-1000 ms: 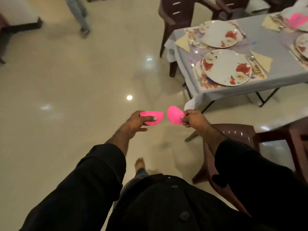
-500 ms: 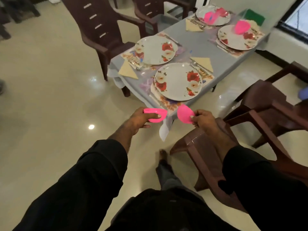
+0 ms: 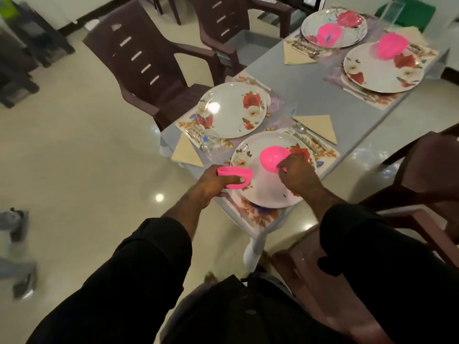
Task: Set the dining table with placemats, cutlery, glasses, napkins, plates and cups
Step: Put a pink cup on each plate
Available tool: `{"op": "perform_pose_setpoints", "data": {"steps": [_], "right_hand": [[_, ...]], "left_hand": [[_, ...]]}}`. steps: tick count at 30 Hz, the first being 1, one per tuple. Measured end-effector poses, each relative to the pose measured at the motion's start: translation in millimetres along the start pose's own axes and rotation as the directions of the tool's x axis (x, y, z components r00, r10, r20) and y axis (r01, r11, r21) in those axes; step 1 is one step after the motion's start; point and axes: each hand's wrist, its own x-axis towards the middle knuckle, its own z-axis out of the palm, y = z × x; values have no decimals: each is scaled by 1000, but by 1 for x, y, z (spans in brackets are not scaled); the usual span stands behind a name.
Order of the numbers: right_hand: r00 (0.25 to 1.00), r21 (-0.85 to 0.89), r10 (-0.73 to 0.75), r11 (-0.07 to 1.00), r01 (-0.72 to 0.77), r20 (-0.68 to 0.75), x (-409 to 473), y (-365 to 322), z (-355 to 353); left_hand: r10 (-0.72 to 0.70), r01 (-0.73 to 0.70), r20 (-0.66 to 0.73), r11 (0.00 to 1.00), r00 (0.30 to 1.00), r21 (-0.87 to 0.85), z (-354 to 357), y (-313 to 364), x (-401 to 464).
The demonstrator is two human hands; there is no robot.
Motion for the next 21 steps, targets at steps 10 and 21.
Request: {"op": "perform_pose_setpoints", "data": {"steps": [10, 21], "right_hand": [[999, -233, -42, 972, 41, 1, 60, 6, -2], [991, -256, 30, 967, 5, 131, 112, -18, -16]], "left_hand": [[-16, 19, 44, 997, 999, -73, -9, 49, 64], [-13, 15, 26, 994, 1000, -107, -21, 81, 87]]}}
